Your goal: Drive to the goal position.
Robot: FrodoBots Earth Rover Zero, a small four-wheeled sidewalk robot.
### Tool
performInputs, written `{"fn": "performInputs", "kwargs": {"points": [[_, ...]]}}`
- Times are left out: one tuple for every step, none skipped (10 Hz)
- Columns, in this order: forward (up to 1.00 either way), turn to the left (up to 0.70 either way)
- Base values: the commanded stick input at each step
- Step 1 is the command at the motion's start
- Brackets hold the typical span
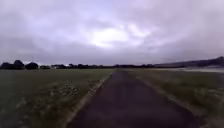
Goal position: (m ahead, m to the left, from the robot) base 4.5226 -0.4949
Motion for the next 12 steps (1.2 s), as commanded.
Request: {"fn": "performInputs", "kwargs": {"points": [[0.5,0.0],[0.5,0.0],[0.5,0.0],[0.5,0.0],[0.5,0.0],[0.5,0.0],[0.5,0.0],[0.5,0.0],[0.5,0.0],[0.5,0.0],[0.5,0.0],[0.5,0.0]]}}
